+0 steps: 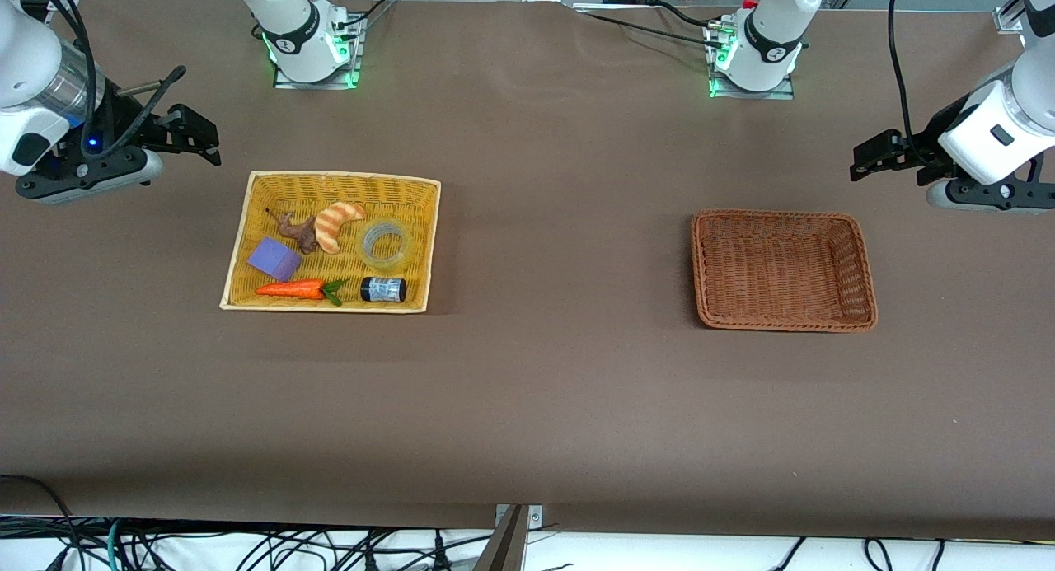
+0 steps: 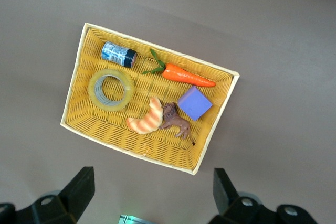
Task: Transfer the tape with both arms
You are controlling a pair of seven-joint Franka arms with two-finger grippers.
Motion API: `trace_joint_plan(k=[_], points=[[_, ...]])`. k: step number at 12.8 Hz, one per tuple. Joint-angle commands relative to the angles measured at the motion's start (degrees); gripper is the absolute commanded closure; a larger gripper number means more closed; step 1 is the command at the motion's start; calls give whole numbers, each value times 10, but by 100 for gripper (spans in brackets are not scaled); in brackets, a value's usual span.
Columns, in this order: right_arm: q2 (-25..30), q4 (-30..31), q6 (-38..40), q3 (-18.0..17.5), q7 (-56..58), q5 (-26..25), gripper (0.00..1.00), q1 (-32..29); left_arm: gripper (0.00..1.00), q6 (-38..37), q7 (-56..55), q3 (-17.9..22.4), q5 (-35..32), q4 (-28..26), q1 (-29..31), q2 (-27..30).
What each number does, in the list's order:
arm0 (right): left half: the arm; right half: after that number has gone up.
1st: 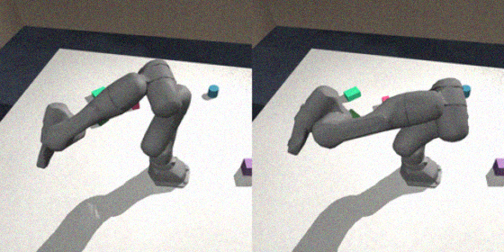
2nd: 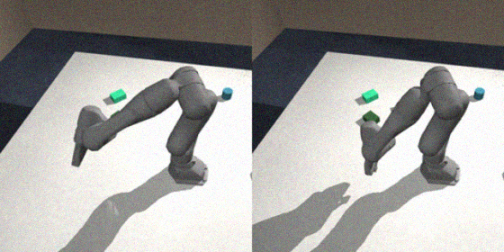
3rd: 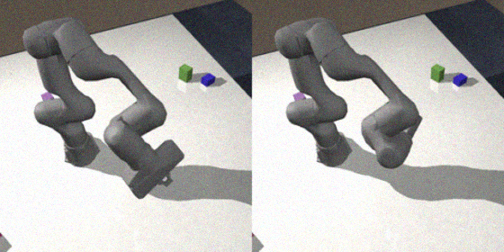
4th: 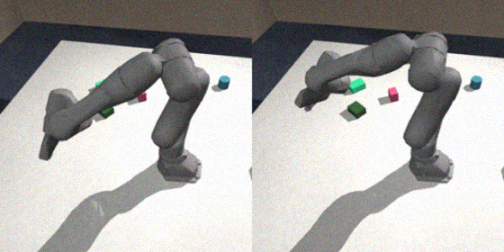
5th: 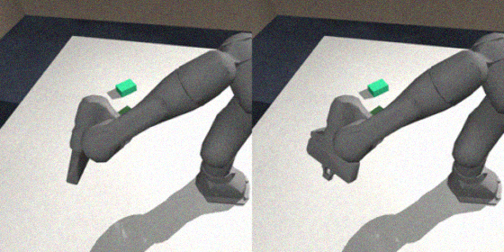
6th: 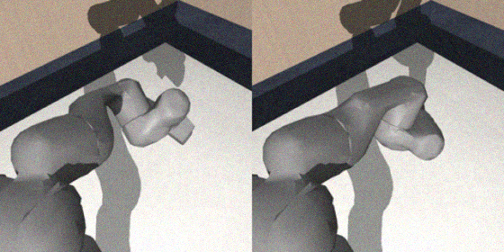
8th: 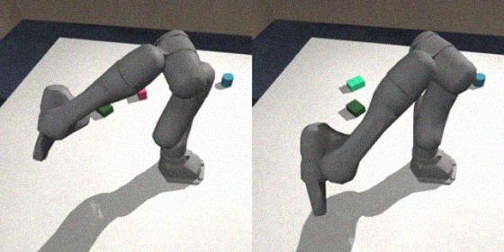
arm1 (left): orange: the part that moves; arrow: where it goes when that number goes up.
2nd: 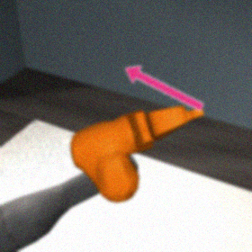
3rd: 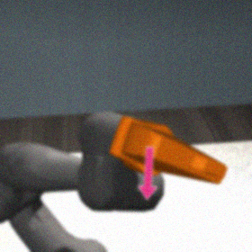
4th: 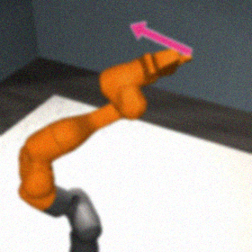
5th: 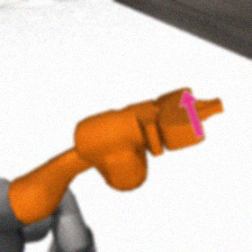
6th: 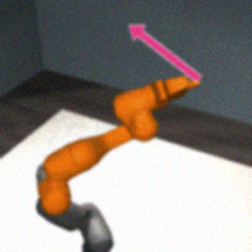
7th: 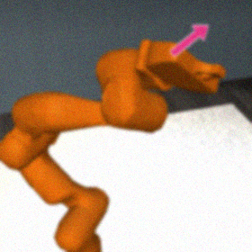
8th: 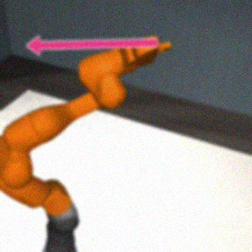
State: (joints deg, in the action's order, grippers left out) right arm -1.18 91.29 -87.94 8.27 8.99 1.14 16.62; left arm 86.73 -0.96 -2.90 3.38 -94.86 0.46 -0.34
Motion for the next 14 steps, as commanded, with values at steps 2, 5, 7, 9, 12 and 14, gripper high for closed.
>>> trace_joint_plan(k=[2, 5, 7, 9, 12, 14], points=[[-4, -15, 6, 0, -5, 0, 0, -2, 0, 5, 10, 3, 15, 0, -2, 1], [-4, -15, 7, -1, -4, -1, 0, -2, 0, 5, 10, 3, 15, 0, -2, 1], [-4, -15, 7, -1, -4, -1, 0, -2, 0, 5, 10, 3, 15, 0, -2, 1], [-4, -15, 7, -1, -5, -1, 0, -2, 0, 5, 10, 3, 15, 0, -2, 1], [-3, -15, 7, -1, -5, -1, 0, -2, 0, 5, 10, 3, 15, 0, -2, 0], [-3, -15, 8, -1, -16, -2, 0, -2, 0, 5, 10, 3, 15, 0, -1, 0]])
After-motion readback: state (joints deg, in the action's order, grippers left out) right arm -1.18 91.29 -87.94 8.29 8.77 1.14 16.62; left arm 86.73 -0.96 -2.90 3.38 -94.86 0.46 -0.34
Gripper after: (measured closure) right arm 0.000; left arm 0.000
